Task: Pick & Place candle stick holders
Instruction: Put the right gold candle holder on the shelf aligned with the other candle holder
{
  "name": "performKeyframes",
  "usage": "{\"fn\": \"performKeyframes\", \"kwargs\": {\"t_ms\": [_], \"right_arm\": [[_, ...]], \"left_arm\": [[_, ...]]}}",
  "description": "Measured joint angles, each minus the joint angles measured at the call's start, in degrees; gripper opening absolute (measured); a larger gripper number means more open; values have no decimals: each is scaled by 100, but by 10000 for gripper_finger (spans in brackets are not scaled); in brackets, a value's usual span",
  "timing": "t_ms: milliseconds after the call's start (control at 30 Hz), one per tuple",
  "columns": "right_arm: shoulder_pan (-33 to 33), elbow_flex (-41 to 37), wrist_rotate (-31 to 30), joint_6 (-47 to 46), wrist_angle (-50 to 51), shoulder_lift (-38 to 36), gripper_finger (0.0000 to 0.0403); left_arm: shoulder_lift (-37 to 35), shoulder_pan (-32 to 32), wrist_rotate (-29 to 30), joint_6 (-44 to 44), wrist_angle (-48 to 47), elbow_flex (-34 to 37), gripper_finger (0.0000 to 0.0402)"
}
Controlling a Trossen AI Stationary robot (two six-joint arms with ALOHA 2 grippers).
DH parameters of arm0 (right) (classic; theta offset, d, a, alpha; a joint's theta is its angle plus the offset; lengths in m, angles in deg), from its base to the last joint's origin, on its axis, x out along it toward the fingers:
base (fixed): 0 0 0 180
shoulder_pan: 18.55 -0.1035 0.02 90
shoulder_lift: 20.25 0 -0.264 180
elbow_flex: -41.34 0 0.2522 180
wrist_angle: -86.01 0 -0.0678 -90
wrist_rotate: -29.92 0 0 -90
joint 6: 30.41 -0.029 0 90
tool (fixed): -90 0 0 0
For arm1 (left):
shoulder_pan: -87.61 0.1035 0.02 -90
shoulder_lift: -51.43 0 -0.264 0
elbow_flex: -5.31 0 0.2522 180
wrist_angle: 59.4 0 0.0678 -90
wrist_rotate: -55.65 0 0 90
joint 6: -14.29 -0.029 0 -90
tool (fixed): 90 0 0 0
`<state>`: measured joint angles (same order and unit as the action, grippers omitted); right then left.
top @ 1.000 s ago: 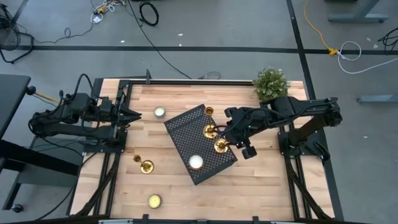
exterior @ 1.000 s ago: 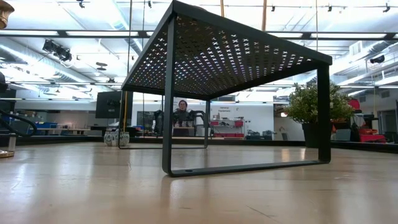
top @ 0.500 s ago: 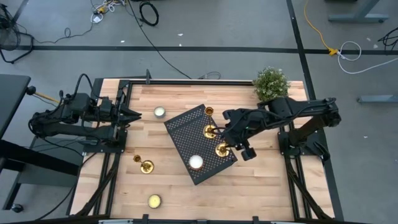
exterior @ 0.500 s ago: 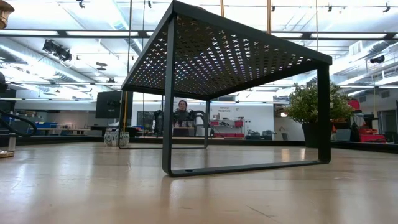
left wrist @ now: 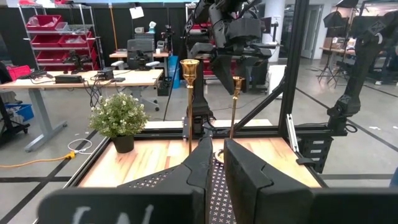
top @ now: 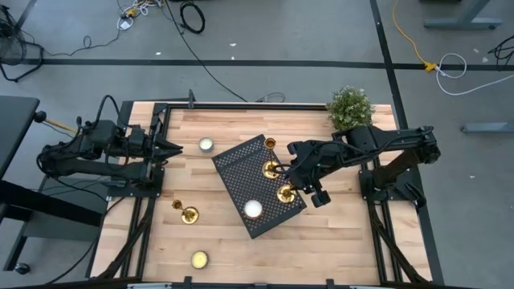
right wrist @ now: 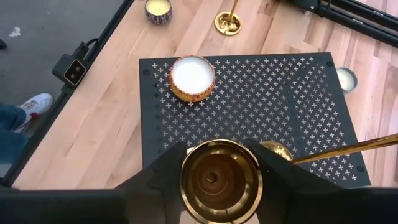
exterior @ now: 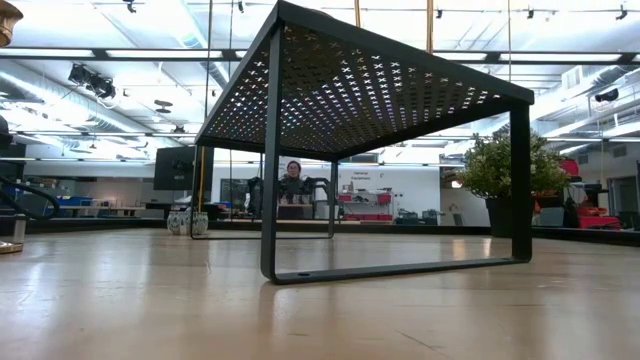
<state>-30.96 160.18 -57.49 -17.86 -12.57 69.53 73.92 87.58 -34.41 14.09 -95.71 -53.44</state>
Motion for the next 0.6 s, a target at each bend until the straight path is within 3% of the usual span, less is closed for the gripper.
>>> {"fn": "performKeyframes", "kwargs": {"t_ms": [367, 600], "right_arm": [[0, 0, 0, 0, 0, -2, 143], [0, -33, -15, -1, -129, -8, 156]], "left_arm": [[0, 2, 0, 0, 0, 0, 46], [-1, 0, 0, 0, 0, 0, 46]]}}
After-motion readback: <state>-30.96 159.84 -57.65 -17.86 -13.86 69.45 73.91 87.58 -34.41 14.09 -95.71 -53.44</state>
